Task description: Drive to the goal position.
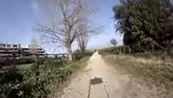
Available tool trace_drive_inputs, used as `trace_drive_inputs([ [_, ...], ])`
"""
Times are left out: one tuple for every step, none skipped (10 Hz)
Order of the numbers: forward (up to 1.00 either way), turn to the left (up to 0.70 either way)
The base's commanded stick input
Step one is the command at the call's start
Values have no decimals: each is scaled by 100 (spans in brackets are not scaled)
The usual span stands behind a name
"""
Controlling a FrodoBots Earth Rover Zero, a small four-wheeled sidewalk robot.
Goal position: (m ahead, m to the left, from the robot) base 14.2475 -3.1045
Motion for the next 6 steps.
trace_drive_inputs([
  [70,0],
  [70,0],
  [70,0],
  [70,0],
  [70,0],
  [70,0],
])
